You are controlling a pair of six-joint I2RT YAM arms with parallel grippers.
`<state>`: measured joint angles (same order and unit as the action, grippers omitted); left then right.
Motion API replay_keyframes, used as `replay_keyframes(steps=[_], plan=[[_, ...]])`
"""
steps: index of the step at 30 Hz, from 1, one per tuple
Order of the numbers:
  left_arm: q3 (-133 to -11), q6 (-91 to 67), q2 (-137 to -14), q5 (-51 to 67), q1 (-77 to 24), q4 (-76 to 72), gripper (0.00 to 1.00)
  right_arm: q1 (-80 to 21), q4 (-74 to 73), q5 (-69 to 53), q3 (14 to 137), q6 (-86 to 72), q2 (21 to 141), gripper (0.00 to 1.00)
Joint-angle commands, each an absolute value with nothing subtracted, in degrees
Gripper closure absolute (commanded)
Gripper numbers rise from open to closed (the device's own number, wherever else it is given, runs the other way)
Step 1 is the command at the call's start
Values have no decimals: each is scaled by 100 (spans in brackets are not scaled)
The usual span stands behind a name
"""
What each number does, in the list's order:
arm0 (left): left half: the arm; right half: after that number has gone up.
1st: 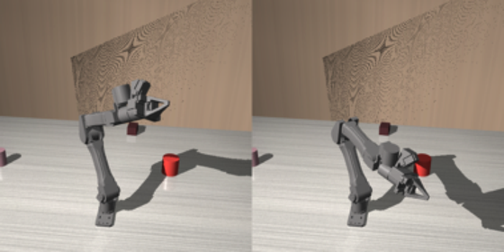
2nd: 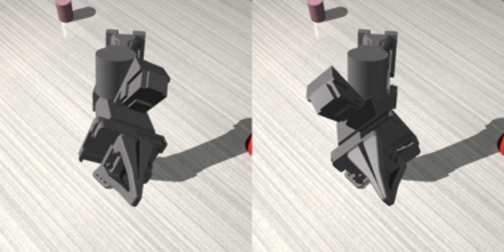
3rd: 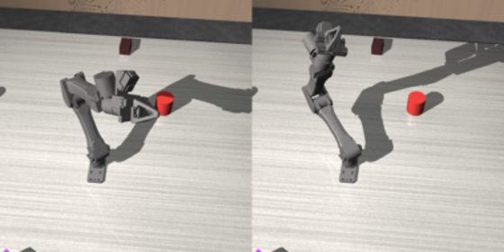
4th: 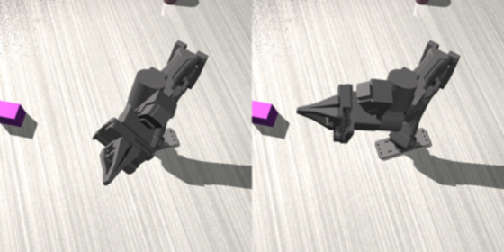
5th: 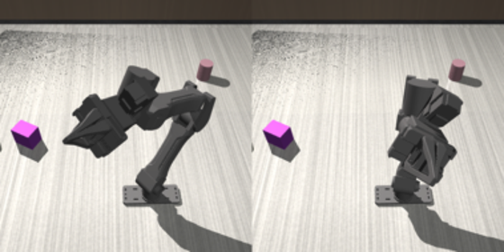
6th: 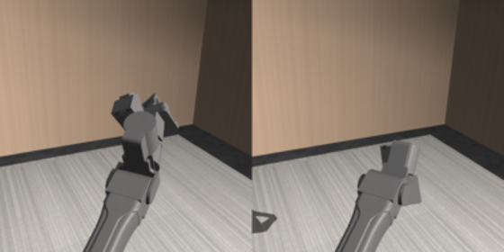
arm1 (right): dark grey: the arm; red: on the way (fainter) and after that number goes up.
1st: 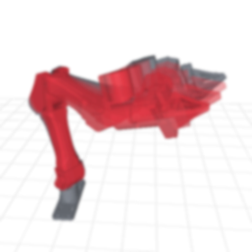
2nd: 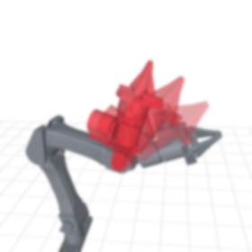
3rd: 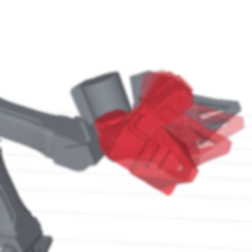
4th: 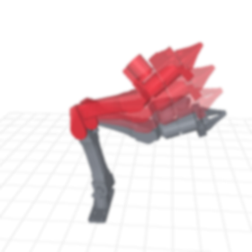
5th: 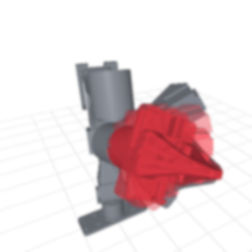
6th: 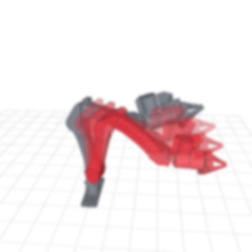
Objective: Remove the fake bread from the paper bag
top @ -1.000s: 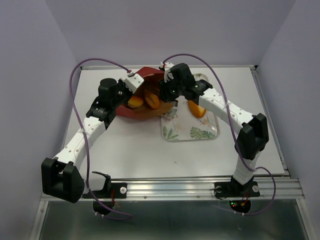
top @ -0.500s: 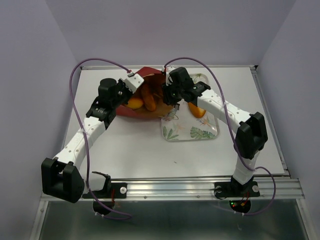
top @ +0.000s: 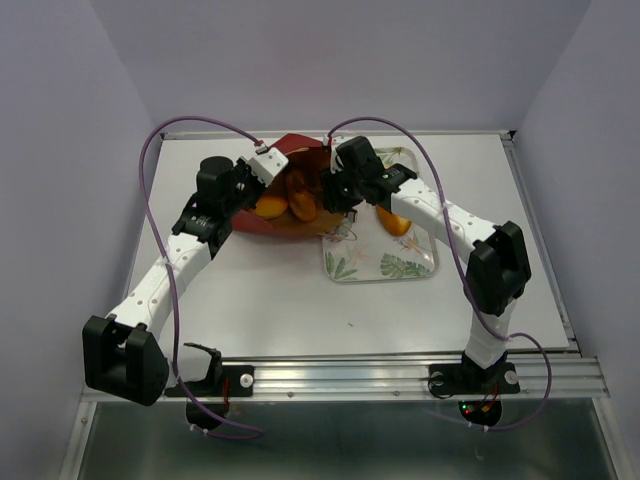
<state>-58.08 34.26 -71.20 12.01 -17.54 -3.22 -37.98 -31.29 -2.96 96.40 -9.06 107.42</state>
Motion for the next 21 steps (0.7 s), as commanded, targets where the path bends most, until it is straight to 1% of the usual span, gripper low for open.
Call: replay_keyframes(steps=[1, 5, 16, 21], plan=[[-5977, 3489, -7014, 1283, -1767, -571, 100, -3850, -2971, -176, 9861, -984, 10731, 55], [-5977, 3507, -7014, 1274, -1767, -563, 100, -3850, -2971, -26, 9888, -1020, 10749, 53], [-5950, 3533, -6987, 1257, -1767, -536, 100, -3850, -2979, -167, 9984, -976, 11012, 46], [-5941, 3551, -6987, 1257, -1758, -527, 100, -3850, -2988, -149, 10011, -949, 11109, 46]])
